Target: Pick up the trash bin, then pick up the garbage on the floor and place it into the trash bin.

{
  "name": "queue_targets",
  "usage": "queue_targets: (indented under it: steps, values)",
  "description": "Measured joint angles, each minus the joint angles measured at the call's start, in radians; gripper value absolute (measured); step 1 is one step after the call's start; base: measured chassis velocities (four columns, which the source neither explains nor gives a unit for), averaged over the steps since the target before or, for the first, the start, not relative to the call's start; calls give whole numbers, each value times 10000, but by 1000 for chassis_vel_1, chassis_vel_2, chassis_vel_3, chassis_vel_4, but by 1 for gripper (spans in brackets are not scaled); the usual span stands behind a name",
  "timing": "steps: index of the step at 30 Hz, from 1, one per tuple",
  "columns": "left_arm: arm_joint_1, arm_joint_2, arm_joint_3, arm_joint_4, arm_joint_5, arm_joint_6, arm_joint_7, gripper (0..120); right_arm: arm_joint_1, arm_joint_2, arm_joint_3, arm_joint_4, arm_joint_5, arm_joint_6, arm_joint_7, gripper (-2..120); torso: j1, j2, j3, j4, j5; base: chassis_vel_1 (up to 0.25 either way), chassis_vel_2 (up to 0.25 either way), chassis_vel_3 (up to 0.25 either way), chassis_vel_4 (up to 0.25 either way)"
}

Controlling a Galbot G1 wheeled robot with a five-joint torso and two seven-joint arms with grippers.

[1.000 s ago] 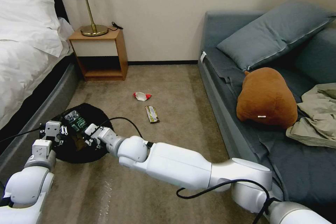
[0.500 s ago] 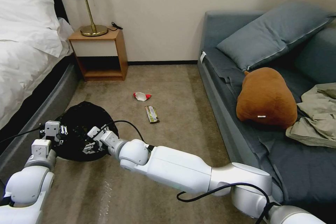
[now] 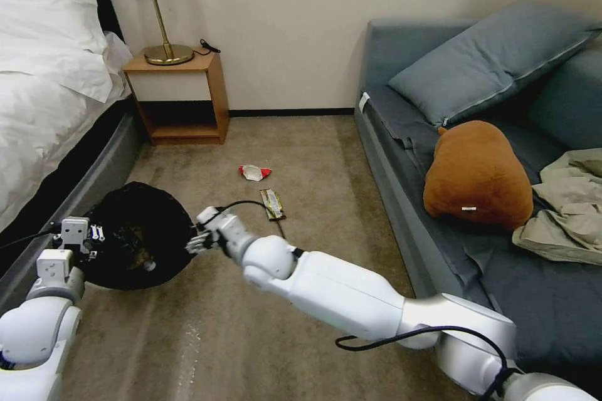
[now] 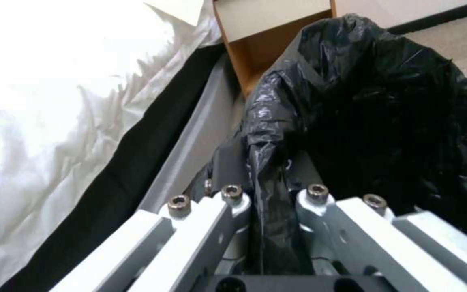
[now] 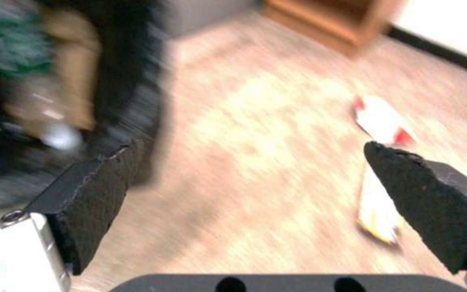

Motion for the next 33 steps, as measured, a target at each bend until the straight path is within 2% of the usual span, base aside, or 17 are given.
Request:
queue_targets:
  steps: [6, 18, 33]
  values:
    - [-149, 151, -18, 241, -110, -38, -15, 4, -498, -297, 840, -399, -169, -191, 399, 100, 0, 0, 0, 0, 0, 0, 0, 0, 0]
    - [-86, 464, -151, 497, -249, -204, -26, 4, -1438, -666, 2533, -1360, -1163, -51, 293, 100, 0, 0, 1, 0, -2, 0, 0, 0, 0]
    - [168, 425, -276, 371, -209, -297, -119, 4, -2267, -809, 3474, -1613, -1703, 147, -96, 100, 0, 0, 0, 0, -1, 0, 0, 0, 0]
